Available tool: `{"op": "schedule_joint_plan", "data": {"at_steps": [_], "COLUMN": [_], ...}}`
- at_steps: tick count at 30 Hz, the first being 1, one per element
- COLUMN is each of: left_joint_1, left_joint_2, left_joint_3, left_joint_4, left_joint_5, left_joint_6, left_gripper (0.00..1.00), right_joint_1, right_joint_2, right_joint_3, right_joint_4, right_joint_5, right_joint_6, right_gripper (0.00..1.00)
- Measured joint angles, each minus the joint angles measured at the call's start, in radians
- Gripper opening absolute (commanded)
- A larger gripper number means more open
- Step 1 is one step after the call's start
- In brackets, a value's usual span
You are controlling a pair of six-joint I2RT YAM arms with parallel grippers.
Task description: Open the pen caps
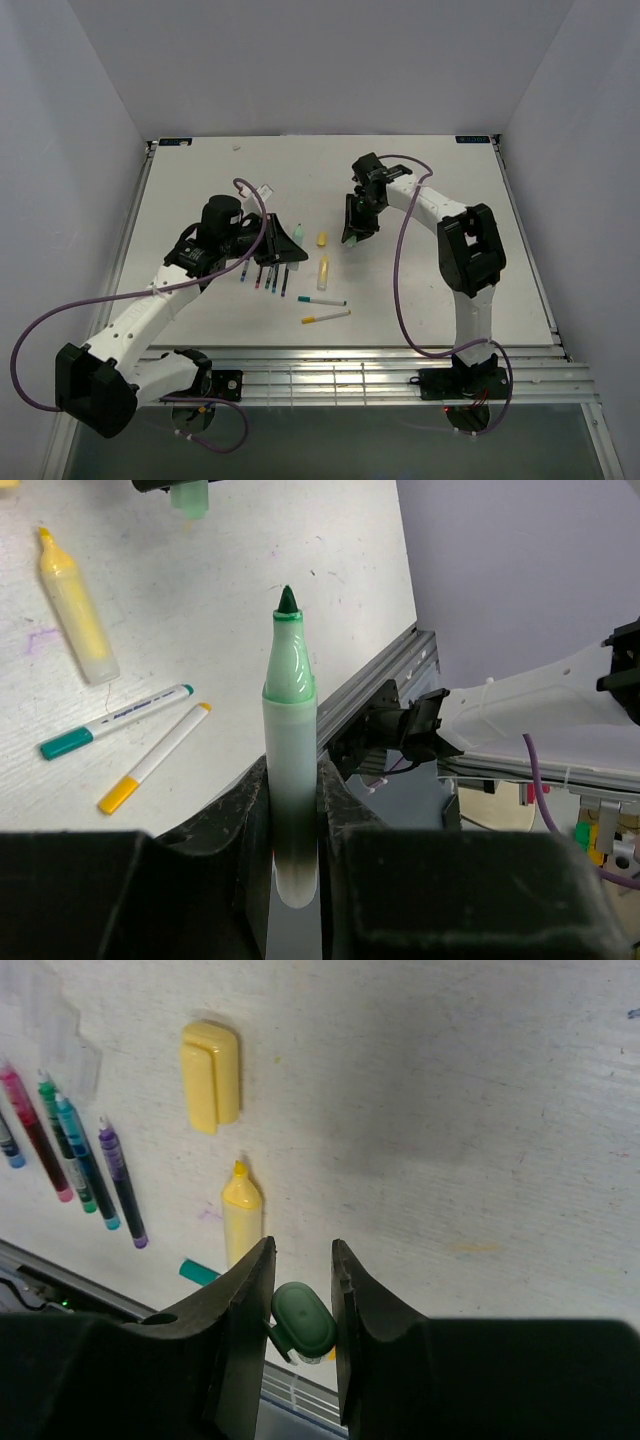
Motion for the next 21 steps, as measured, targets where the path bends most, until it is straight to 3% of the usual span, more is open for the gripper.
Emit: {"op": "schedule_joint_plan", "data": {"at_steps": [15, 21], "left_joint_1": [0.000, 0.000], "left_joint_2": [-0.140, -0.172], "left_joint_3": [-0.074, -0.111], "left_joint_4": [-0.081, -0.094], "left_joint_5": [-0.034, -0.034], "left_joint_6": [0.000, -0.006], "left_gripper": [0.00, 0.00], "right_joint_1": [0.050, 0.050], "right_joint_2": [0.133, 0.188], "right_joint_3": [0.112, 0.193], "right_joint_4": [-0.032, -0.040], "right_joint_5": [0.140, 0.154], "right_joint_6": [0.020, 0.023], "right_gripper": [0.12, 0.23]}}
